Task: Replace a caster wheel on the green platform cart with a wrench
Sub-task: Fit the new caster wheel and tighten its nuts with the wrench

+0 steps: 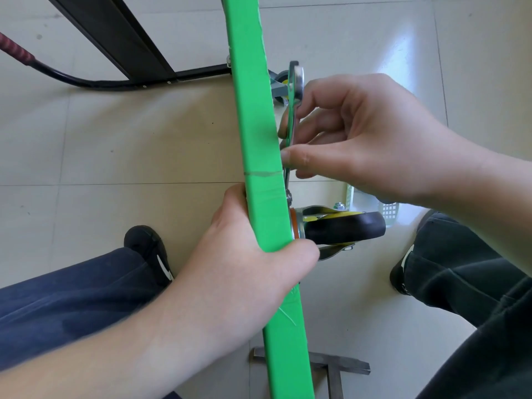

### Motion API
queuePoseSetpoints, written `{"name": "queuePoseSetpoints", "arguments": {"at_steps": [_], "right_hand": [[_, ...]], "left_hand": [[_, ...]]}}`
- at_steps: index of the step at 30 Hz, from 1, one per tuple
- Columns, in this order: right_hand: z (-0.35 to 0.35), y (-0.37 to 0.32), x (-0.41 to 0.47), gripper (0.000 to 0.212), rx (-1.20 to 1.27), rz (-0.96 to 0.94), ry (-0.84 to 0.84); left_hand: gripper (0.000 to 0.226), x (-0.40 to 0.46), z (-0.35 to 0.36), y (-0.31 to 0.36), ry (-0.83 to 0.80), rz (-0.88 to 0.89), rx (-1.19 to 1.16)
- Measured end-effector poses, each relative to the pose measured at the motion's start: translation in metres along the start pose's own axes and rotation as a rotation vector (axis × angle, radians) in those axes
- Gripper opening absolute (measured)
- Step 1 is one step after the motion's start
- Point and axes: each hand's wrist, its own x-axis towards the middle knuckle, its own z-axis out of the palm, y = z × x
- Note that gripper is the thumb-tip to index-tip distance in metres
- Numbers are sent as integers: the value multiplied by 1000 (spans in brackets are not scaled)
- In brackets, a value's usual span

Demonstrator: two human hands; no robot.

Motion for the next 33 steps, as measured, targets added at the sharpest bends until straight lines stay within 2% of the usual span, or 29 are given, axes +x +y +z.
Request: {"name": "queuePoseSetpoints", "arguments": {"at_steps": [2, 8, 11, 13, 18, 21, 26, 33], "right_hand": [[0, 3, -1, 19, -8, -10, -10], [-4, 9, -4, 40, -17, -20, -42], [-3, 11, -7, 43, 4, -15, -50], [-2, 11, -8, 41, 19, -10, -43], [-2, 14, -1, 21, 46, 23, 3], [-1, 16, 8, 17, 120, 122, 93], [5, 33, 28, 18, 252, 395, 218], [13, 59, 41, 20, 351, 739, 187]], "left_hand": [[39, 0, 1, 1, 0, -8, 2], [38, 0, 1, 1, -1, -10, 2], [38, 0, 1, 1, 2, -6, 2], [38, 0, 1, 1, 5, -7, -2], [36, 1, 2, 0, 15, -5, -5], [38, 1, 2, 0, 10, -1, -4], [39, 1, 2, 0, 9, 0, 5], [43, 1, 2, 0, 6, 4, -21]]}}
